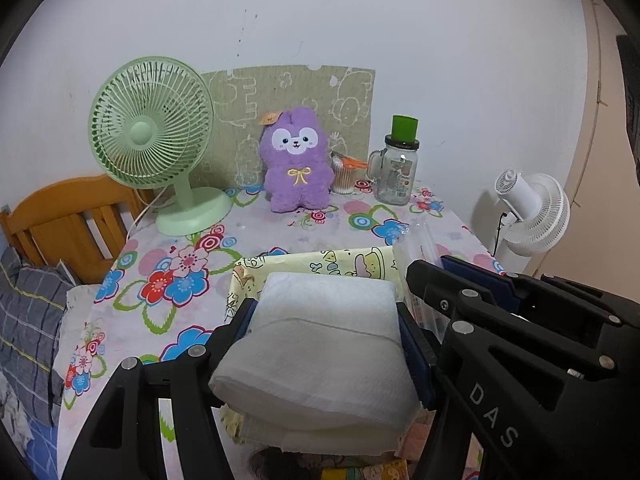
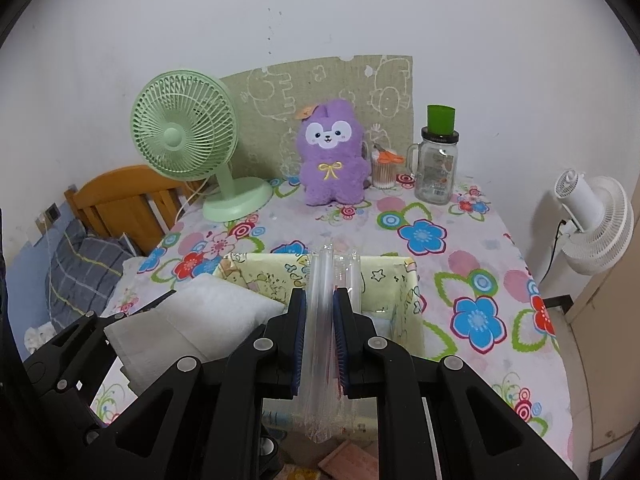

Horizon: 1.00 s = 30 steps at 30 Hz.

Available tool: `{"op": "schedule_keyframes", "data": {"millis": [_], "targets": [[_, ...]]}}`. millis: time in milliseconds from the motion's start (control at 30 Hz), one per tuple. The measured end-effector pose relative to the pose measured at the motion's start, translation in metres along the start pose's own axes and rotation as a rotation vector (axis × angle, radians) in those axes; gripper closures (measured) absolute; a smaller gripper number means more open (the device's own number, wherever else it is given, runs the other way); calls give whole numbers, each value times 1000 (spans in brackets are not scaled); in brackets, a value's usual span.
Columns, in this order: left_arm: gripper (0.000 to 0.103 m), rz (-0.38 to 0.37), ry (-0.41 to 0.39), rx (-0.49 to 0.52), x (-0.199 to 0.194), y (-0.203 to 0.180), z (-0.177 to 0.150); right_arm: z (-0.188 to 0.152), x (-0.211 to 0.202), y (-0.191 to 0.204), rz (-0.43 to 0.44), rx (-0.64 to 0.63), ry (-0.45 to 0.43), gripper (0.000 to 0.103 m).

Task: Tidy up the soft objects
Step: 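Carry the towel over the box with left tool while right tool carries the straw bag there, then lower and release the towel into the box with left tool while right tool releases the straw bag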

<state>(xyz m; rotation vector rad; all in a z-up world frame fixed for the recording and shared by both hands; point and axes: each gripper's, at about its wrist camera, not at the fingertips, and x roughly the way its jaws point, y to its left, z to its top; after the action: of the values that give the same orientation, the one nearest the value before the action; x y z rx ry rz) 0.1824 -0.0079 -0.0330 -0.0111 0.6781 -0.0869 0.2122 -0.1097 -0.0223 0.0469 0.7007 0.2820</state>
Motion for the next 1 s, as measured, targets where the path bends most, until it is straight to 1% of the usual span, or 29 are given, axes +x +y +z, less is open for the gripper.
{"op": "schedule_keyframes", "data": {"millis": [133,400,567,667,733,800,833,867,900,1000], "targets": [[35,2,25,-18,13,3,2,2,12,-1,7,0,17,87],[35,-6,62,-23,35,7,2,4,37,-6,5,-3,56,86],[30,-8,81,-29,48,7,1,4,50,-10,-8,1,75,85],[25,-8,92,-32,54,8,0,4,57,-13,-10,6,90,84],[15,3,99,-33,57,9,-1,3,61,-15,-24,7,100,79],[14,3,106,-30,60,11,-2,2,65,-17,-36,10,117,69],[13,3,109,-32,61,11,-3,1,67,-19,-40,16,125,66],[11,1,112,-30,62,11,-4,1,68,-21,-45,21,129,58],[9,4,113,-28,62,10,-4,0,69,-22,-44,26,132,52],[8,11,112,-22,61,10,-5,-1,69,-24,-69,23,132,46]]}}
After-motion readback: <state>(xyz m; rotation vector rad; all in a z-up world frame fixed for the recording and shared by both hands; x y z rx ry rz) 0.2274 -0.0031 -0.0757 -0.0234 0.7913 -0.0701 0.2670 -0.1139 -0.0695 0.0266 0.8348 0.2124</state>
